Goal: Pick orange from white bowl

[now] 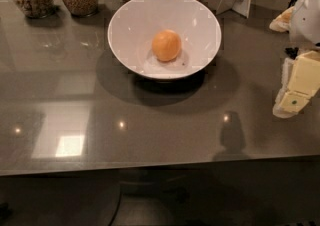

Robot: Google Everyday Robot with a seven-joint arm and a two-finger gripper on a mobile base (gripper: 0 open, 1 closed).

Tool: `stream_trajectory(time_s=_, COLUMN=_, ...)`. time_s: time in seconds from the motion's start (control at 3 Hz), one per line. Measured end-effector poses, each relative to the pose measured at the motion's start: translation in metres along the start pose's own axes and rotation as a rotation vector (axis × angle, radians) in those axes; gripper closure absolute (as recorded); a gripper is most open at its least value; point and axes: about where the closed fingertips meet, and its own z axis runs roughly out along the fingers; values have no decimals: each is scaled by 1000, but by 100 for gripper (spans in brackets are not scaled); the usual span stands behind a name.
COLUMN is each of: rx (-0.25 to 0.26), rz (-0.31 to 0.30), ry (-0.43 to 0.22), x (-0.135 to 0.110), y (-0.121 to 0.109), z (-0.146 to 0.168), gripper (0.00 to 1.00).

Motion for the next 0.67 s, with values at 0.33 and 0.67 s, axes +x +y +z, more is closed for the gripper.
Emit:
stream_trajectory(time_s=0.33, rx=0, rz=0, ry=0, x=0, y=0, z=0, gripper=0)
stream_trajectory(time_s=0.67, rx=18, rz=1, ry=-53, x=-7, y=-5, z=-2, gripper=0)
